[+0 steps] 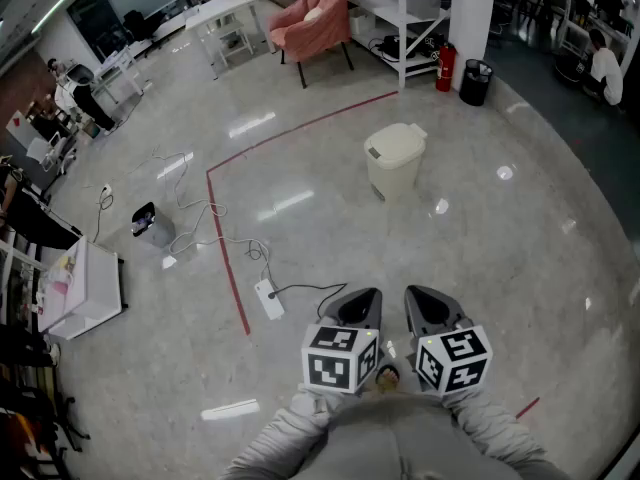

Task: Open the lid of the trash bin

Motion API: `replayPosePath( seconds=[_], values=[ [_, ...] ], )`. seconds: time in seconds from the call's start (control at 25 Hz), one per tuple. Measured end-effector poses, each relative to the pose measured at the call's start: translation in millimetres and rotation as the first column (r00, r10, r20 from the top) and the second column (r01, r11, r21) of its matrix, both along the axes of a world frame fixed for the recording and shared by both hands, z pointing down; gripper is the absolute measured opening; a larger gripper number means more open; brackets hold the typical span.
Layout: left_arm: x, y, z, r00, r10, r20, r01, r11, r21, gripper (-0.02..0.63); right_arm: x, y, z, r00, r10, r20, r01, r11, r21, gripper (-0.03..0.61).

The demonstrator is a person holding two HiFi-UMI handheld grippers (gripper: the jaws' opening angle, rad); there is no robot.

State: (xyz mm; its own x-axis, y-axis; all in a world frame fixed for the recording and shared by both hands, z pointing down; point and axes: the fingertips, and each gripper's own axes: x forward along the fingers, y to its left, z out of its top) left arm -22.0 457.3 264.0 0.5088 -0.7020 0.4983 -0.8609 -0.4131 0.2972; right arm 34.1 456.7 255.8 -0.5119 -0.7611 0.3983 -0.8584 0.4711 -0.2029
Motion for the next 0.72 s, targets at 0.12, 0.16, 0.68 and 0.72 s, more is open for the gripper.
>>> replayPosePath(
  seconds=[0.12,0.16,0.68,0.72],
  values=[
    [-2,0,-2,1.000,0.002,-0.002,-0.002,1.000,0.006,0.006,-3,1,-1,1.000,-0.003,-0.002,0.003,1.000,0.006,-0.003],
    [-2,0,-3,1.000,0.002,-0.003,-0.002,1.000,0.007,0.006,-3,1,-2,1.000,-0.003,-0.002,0.004,1.000,0.007,-0.003],
    [2,6,-9,1.000,-0.002,-0.022,0.002,1.000,0.026,0.006,-4,9,-7,1.000,-0.022,-0.010,0.022,0.999,0.025,-0.003],
    [3,7,-9,1.000,-0.003,-0.023,0.004,1.000,0.028,0.006,-3,10,-8,1.000,-0.024,-0.002,0.025,0.999,0.026,-0.003]
  ],
)
